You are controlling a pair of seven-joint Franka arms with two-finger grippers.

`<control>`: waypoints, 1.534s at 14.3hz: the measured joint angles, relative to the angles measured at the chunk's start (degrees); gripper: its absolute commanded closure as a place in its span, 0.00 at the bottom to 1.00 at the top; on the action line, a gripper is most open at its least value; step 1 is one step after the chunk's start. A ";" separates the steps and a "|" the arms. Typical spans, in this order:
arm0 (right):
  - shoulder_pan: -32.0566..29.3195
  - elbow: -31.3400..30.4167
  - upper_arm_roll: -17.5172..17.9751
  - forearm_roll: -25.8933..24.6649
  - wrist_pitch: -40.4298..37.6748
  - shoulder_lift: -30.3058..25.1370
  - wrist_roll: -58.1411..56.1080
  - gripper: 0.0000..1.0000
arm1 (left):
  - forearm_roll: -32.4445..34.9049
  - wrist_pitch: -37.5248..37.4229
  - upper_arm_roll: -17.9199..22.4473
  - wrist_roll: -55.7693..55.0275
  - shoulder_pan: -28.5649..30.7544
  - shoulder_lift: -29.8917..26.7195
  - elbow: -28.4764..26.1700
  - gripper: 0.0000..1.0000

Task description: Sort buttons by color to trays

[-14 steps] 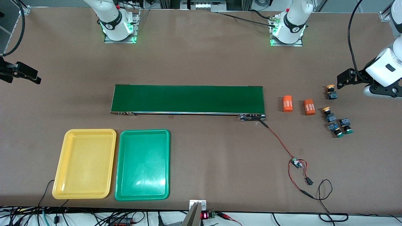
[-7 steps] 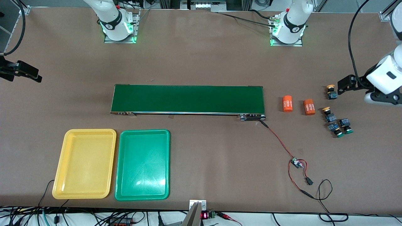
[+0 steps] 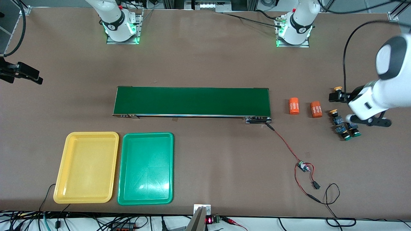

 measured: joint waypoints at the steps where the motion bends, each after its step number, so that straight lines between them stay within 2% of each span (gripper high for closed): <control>1: 0.00 0.00 0.00 0.00 0.01 0.00 0.00 0.00 | 0.00 2.79 0.02 0.07 1.39 1.23 -2.37 0.00; 3: 0.00 -0.01 0.00 0.00 0.02 0.00 0.00 0.00 | 0.00 9.70 0.06 0.39 3.70 1.66 -9.26 0.00; 8: 0.03 -0.02 0.02 0.00 0.07 -0.02 0.00 0.00 | 0.03 32.70 -0.11 0.48 4.01 -2.04 -29.44 0.00; 10: 0.04 -0.02 0.07 0.00 0.22 -0.03 0.00 0.00 | 0.06 42.13 -0.14 0.52 3.99 -2.05 -34.99 0.01; 12: 0.03 -0.02 0.06 0.00 0.40 -0.03 0.00 0.00 | 0.09 48.54 -0.16 0.81 3.95 -0.81 -37.60 0.04; 13: 0.02 -0.03 0.05 0.00 0.40 -0.03 0.00 0.00 | 0.10 49.59 -0.16 0.95 3.96 -0.11 -37.85 0.08; 14: 0.02 -0.04 0.03 0.00 0.41 -0.03 0.00 0.00 | 0.10 49.98 -0.16 1.00 3.97 0.43 -37.87 0.20; 15: 0.02 -0.06 0.02 0.00 0.47 -0.03 0.00 0.00 | 0.11 50.00 -0.16 1.04 3.97 0.89 -37.90 0.25; 18: 0.02 -0.08 0.02 0.00 0.68 -0.03 0.00 0.00 | 0.12 52.61 -0.11 1.06 4.01 3.26 -38.11 0.26; 19: 0.02 -0.08 0.02 0.00 0.71 -0.03 0.00 0.00 | 0.12 53.77 -0.05 1.06 4.09 4.33 -38.17 0.31; 20: 0.02 -0.09 0.02 0.00 0.72 -0.03 0.00 0.00 | 0.12 54.75 0.00 1.06 4.22 5.28 -38.18 0.57; 21: 0.02 -0.09 0.03 0.00 0.74 -0.03 0.00 0.00 | 0.13 55.42 0.03 1.07 4.36 5.87 -38.17 0.69; 22: 0.02 -0.09 0.02 0.00 0.84 -0.03 0.00 0.00 | 0.13 55.70 0.04 1.07 4.43 5.99 -38.16 0.75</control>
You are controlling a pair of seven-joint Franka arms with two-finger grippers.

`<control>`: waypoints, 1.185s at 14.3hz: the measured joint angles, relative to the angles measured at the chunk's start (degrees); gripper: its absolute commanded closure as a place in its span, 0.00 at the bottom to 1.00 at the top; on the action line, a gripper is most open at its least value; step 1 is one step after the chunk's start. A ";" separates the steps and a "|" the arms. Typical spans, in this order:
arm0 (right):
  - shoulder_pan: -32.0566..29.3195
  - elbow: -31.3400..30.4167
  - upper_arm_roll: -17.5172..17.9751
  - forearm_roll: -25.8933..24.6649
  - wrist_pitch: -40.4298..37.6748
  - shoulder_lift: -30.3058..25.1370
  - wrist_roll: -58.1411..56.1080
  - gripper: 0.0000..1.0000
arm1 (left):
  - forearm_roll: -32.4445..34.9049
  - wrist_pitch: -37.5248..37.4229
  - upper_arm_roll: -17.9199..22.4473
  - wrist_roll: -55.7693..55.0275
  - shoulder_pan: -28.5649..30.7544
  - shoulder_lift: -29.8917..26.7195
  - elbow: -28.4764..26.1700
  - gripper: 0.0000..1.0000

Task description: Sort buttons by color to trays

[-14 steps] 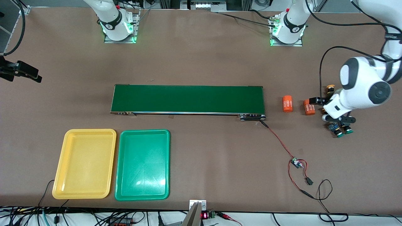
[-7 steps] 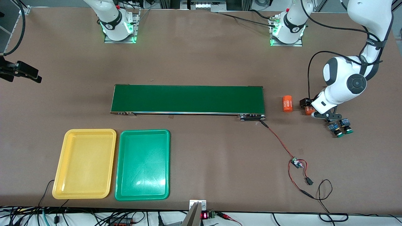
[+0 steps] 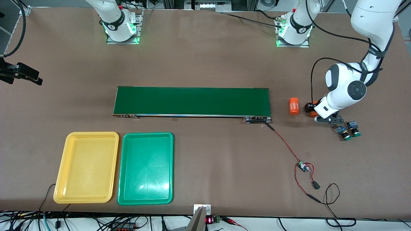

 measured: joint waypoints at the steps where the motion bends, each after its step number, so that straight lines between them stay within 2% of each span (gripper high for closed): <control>1: 0.00 0.00 0.00 0.00 0.26 0.00 0.00 0.00 | 0.00 0.07 0.01 0.00 0.01 -0.09 0.12 0.76; 5: 0.00 -0.01 0.00 0.00 0.54 0.00 0.00 0.00 | 0.02 -1.15 -0.18 1.18 -0.14 -2.49 1.60 0.79; 8: 0.00 -0.06 0.00 0.00 0.60 0.00 0.00 0.00 | -0.03 -13.87 -2.47 -2.21 -0.46 -7.05 5.95 0.76; 10: 0.00 -0.08 0.00 0.00 0.73 0.00 0.00 0.00 | -0.04 -19.10 -5.77 -12.44 -0.55 -8.58 7.90 0.76; 15: 0.00 -0.26 0.00 0.00 2.45 0.11 0.00 0.00 | -0.06 -19.61 -20.19 -50.77 -1.01 -7.91 8.13 0.76; 17: 0.00 -0.28 0.00 0.00 2.47 0.11 0.00 0.00 | -0.06 -19.56 -24.24 -64.19 -1.44 -7.82 8.60 0.77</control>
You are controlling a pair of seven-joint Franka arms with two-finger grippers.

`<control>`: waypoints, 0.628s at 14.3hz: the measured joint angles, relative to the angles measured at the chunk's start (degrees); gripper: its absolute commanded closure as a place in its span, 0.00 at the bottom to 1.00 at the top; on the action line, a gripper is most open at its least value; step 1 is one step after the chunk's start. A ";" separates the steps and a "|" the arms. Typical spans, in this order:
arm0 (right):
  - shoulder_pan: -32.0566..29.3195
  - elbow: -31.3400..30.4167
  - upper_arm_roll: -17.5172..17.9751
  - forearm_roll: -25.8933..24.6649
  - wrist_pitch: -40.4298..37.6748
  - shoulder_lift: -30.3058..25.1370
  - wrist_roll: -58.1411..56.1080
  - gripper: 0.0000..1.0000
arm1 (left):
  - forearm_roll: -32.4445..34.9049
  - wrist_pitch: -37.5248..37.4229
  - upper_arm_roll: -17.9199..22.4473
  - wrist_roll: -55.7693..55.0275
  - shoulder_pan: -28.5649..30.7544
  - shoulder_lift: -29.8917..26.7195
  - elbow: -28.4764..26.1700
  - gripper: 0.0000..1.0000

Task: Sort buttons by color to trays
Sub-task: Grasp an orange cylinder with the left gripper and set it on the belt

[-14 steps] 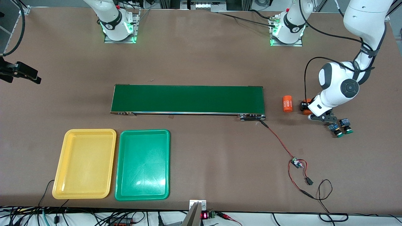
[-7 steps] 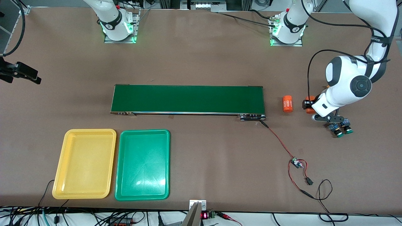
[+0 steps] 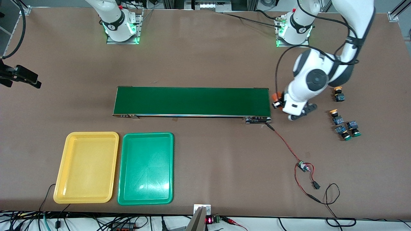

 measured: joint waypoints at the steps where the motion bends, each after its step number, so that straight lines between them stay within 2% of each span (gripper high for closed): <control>1: 0.00 -0.01 0.00 0.00 0.00 0.00 0.00 0.00 | 0.00 0.01 -1.46 -5.78 -0.09 0.26 0.52 0.77; 4: -0.09 -0.38 -0.10 0.00 0.04 0.00 0.01 0.00 | 0.03 2.40 -5.34 -24.31 -0.29 3.68 2.71 0.77; 7: -0.10 -0.49 -0.14 0.00 0.15 0.00 0.01 0.00 | 0.04 5.01 -6.45 -35.99 -1.34 8.56 5.00 0.77; 8: -0.10 -0.50 -0.14 0.00 0.30 0.00 0.01 0.00 | 0.04 5.20 -6.47 -38.37 -1.66 9.70 5.53 0.70; 9: -0.10 -0.50 -0.14 0.00 0.39 0.00 0.01 0.00 | 0.04 5.44 -6.48 -40.65 -1.95 10.47 6.00 0.33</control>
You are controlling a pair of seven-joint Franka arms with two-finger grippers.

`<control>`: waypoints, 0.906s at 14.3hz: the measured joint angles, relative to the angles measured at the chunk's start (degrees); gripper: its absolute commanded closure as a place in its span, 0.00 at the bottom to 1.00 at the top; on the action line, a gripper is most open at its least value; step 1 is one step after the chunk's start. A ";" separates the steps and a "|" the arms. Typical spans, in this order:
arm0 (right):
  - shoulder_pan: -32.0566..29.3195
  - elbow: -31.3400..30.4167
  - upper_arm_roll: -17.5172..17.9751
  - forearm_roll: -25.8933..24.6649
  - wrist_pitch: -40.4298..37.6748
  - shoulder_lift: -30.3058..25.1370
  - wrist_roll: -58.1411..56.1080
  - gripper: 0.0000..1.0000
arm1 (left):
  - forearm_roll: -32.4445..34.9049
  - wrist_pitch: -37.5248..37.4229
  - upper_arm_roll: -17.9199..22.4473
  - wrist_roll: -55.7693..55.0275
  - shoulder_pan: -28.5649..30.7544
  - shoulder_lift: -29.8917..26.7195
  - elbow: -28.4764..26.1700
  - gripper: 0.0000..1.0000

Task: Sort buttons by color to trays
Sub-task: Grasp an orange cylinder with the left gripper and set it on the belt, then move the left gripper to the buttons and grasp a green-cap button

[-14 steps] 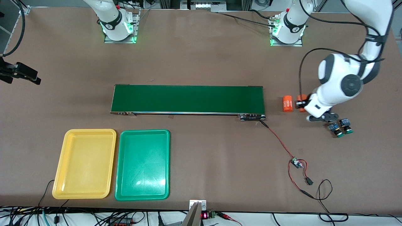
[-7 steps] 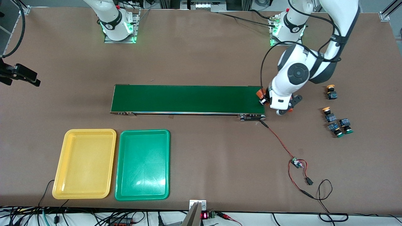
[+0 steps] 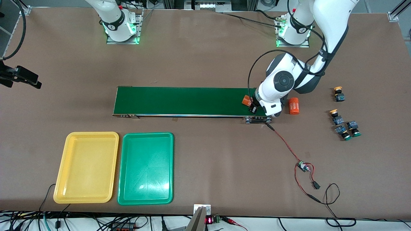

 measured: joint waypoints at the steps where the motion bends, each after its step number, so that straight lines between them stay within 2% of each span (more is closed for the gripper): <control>1: 0.00 0.00 0.00 0.00 0.04 0.00 0.00 0.00 | 0.00 0.07 -0.01 -1.77 -0.24 0.51 0.50 0.00; 6: 0.11 -0.01 0.16 0.00 0.08 0.00 0.00 0.00 | 0.01 -1.33 0.19 -3.98 -0.06 0.60 2.35 0.00; 8: 0.11 -0.02 0.16 0.00 0.07 0.00 0.00 0.00 | 1.20 -5.46 0.51 -3.33 1.07 -0.21 5.52 0.00; 11: 0.11 -0.04 0.16 0.00 0.07 0.00 0.00 0.00 | 6.03 -17.54 0.65 6.11 5.14 -1.48 12.95 0.00; 13: 0.11 -0.04 0.18 0.00 0.07 0.00 0.00 0.00 | 6.73 -21.23 0.80 17.80 9.06 -1.70 15.68 0.00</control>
